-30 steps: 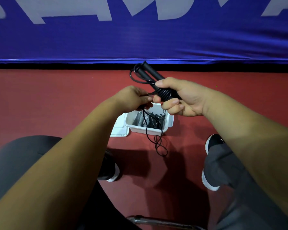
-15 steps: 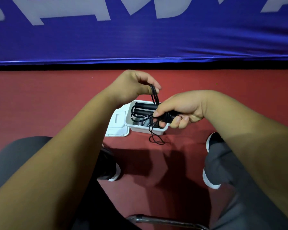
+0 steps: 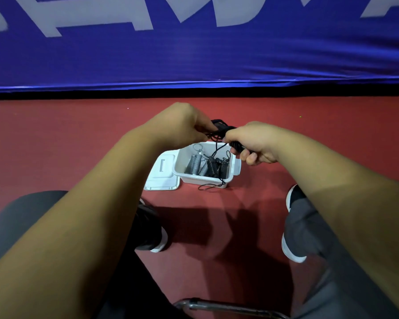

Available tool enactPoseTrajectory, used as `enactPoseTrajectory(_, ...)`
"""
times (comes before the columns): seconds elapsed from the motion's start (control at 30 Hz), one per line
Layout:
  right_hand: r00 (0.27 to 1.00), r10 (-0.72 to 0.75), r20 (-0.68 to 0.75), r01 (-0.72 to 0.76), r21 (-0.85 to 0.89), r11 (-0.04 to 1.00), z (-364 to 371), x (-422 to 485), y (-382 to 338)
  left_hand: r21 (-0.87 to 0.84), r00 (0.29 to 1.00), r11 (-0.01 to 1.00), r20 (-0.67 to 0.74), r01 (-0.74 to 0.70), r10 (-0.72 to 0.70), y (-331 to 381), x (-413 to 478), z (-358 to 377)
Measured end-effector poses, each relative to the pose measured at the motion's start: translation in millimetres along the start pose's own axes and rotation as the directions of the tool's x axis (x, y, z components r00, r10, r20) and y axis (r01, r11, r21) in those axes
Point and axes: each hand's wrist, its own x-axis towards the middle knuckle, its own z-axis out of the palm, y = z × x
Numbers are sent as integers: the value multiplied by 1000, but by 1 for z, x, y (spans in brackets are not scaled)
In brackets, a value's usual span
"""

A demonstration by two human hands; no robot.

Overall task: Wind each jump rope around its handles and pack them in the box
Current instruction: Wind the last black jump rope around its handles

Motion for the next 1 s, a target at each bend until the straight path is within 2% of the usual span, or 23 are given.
enactPoseTrajectory(0.17,999,-21,27,21,19,1000,3,-1,-2,243,998,969,32,47,-56,-2,5,9)
enactPoseTrajectory(0.33,977,76,197,-60,-83,995,-2,-12,-6,333,997,940,13,72,-81,-7,2,7)
enactPoseTrajectory(0.43,964,96,250,-66,-126,990,-5,-17,-9,281,998,959,30,45,-56,-8,-2,5)
enactPoseTrajectory(0.57,985,33,168,-16,-101,995,-9,-13,-12,215,998,976,-50,-16,27,-2,-5,9)
enactPoseTrajectory(0.7,998,-38,52,36,24,999,-3,-11,-13,424,975,903,-221,76,22,6,-3,18)
enactPoseTrajectory(0.77,997,-69,43,65,95,993,-1,-11,-14,386,970,913,-238,136,-44,8,0,23)
enactPoseTrajectory(0.87,991,-113,73,100,156,983,-2,-16,-17,199,964,963,-228,184,-137,3,4,25)
enactPoseTrajectory(1.0,985,-165,47,150,225,963,-1,-21,-20,-86,966,988,-218,126,-142,7,1,29)
